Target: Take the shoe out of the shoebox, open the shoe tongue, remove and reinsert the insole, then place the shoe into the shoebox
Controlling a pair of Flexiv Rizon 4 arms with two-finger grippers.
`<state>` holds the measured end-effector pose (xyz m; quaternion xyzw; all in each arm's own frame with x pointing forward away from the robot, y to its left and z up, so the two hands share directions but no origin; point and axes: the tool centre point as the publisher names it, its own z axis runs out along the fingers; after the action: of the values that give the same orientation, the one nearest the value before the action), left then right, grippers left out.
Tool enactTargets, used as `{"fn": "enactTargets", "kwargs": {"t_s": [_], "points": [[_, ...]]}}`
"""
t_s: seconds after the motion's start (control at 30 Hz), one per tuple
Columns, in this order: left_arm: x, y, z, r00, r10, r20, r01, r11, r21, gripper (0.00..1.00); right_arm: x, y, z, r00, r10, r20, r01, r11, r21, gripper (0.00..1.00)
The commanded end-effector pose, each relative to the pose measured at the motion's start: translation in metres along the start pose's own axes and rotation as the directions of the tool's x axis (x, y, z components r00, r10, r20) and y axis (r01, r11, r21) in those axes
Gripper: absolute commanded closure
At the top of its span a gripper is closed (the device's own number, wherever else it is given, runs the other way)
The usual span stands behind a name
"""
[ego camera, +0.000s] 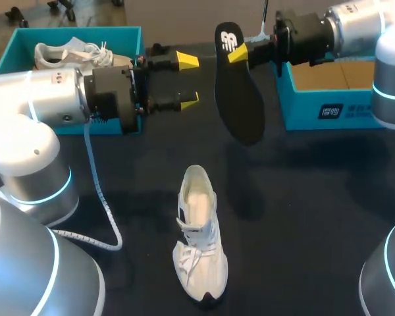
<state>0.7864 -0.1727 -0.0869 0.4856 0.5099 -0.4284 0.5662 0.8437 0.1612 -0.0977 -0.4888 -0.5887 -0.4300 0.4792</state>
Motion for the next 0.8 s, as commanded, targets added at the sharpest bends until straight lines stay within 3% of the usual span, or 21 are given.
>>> {"fn": "enactTargets", "kwargs": {"t_s": [0.03,0.43,0.8], "points": [[0.001,-0.001,0.001,1.0,0.002,0.003,-0.002,1.0,-0.004,0.0,0.002,0.01,0.003,0.999,0.049,0.018,-0.05,0.998,0.025,1.0],[0.001,-0.001,0.001,1.0,0.002,0.003,-0.002,1.0,-0.004,0.0,-0.001,0.01,0.004,0.996,0.089,0.012,-0.09,0.996,0.015,1.0],[0.023,0.011,0.021,1.0,-0.008,0.006,0.008,1.0,-0.022,0.0,-0.001,0.01,0.004,0.996,0.089,0.012,-0.09,0.996,0.015,1.0]]}}
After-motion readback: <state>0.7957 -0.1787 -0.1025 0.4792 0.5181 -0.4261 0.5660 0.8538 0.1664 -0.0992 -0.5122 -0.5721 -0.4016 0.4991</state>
